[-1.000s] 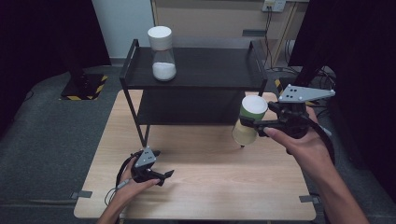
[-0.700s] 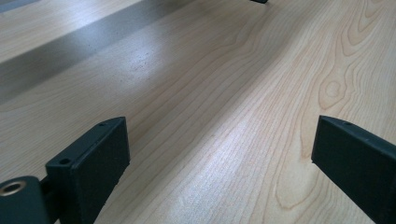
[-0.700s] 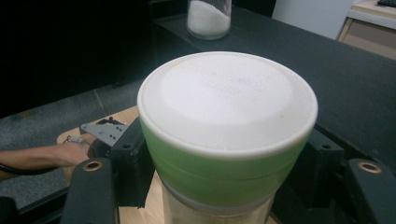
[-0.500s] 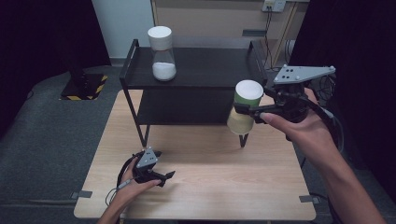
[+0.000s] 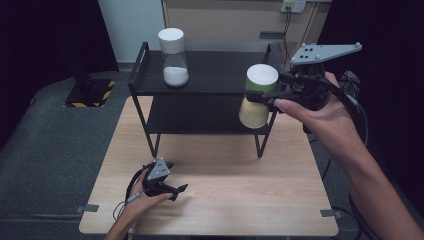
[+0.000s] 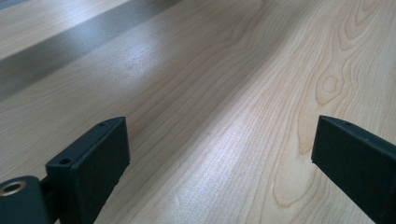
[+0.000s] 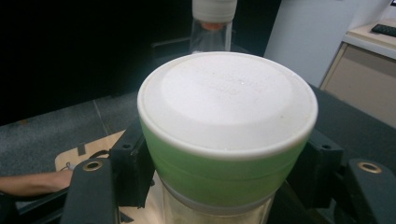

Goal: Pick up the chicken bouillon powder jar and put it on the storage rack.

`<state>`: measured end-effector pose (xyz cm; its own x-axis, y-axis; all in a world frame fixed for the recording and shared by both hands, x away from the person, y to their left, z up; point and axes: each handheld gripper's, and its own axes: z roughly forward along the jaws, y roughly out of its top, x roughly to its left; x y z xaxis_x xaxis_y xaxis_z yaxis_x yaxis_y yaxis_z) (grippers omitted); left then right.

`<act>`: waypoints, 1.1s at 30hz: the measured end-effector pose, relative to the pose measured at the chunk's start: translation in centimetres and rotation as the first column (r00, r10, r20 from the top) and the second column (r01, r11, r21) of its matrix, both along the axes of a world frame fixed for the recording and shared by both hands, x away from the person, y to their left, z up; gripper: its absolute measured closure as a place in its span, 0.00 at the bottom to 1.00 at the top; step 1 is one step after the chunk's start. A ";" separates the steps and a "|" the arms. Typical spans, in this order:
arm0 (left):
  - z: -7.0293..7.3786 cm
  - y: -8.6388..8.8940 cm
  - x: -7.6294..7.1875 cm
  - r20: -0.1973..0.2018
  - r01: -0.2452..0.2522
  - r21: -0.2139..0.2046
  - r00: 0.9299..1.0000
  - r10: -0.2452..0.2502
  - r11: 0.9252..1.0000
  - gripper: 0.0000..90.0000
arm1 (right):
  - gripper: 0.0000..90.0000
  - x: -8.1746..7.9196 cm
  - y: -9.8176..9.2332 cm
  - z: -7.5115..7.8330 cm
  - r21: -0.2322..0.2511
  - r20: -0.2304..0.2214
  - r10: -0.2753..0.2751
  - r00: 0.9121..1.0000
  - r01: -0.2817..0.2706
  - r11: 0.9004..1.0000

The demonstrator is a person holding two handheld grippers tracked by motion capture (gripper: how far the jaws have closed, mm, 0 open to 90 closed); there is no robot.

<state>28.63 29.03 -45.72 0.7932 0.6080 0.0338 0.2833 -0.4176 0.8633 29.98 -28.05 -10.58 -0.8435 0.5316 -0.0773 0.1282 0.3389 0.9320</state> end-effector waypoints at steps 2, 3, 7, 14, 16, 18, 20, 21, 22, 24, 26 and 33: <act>0.0 0.0 0.0 -0.001 0.000 0.000 1.000 0.000 1.000 0.04 | 0.38 0.3 0.1 0.5 -0.007 0.003 -0.007 1.000 0.007 1.000; 0.0 0.0 0.0 -0.002 0.000 0.000 1.000 0.000 1.000 0.04 | 0.38 0.4 0.2 0.7 -0.010 0.005 -0.011 1.000 0.011 1.000; 0.0 0.0 0.1 -0.003 0.001 0.001 1.000 -0.001 1.000 0.04 | 0.38 1.1 0.4 1.5 -0.007 0.011 -0.026 1.000 0.026 1.000; -0.1 0.0 0.1 -0.005 0.006 0.005 1.000 -0.006 1.000 0.04 | 0.38 2.4 0.8 2.6 -0.007 0.034 -0.053 0.998 0.053 0.999; -0.1 0.0 0.1 -0.007 0.009 0.006 1.000 -0.009 1.000 0.04 | 0.38 2.8 1.0 2.9 -0.010 0.040 -0.061 0.997 0.062 0.998; -0.1 0.0 0.2 -0.007 0.011 0.008 1.000 -0.011 1.000 0.04 | 0.38 3.0 1.1 3.1 -0.014 0.041 -0.065 0.997 0.066 0.998; -0.1 -0.1 0.2 -0.008 0.016 0.008 1.000 -0.016 1.000 0.04 | 0.38 3.6 1.3 3.4 -0.016 0.048 -0.080 0.996 0.081 0.997; -0.1 -0.1 0.2 -0.008 0.016 0.008 1.000 -0.016 1.000 0.04 | 0.38 3.6 1.3 3.4 -0.016 0.048 -0.080 0.996 0.081 0.997; -0.1 -0.1 0.2 -0.009 0.018 0.009 1.000 -0.018 1.000 0.04 | 0.38 4.1 1.5 3.6 -0.025 0.050 -0.088 0.995 0.089 0.996; -0.2 -0.1 0.2 -0.009 0.020 0.013 1.000 -0.020 1.000 0.04 | 0.38 4.5 1.6 3.6 -0.027 0.053 -0.097 0.994 0.099 0.995; -0.2 0.0 0.2 -0.011 0.018 0.011 1.000 -0.017 1.000 0.04 | 0.38 4.9 1.7 3.5 -0.024 0.051 -0.102 0.993 0.104 0.994; -0.3 0.0 0.2 -0.012 0.018 0.007 1.000 -0.017 1.000 0.04 | 0.38 6.2 2.1 2.9 -0.023 0.036 -0.123 0.992 0.124 0.992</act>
<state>28.88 29.05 -45.99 0.8041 0.5939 0.0284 0.2863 -0.4286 0.8569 36.18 -25.93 -7.68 -0.7681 0.6289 -0.1203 0.1381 0.3463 0.9279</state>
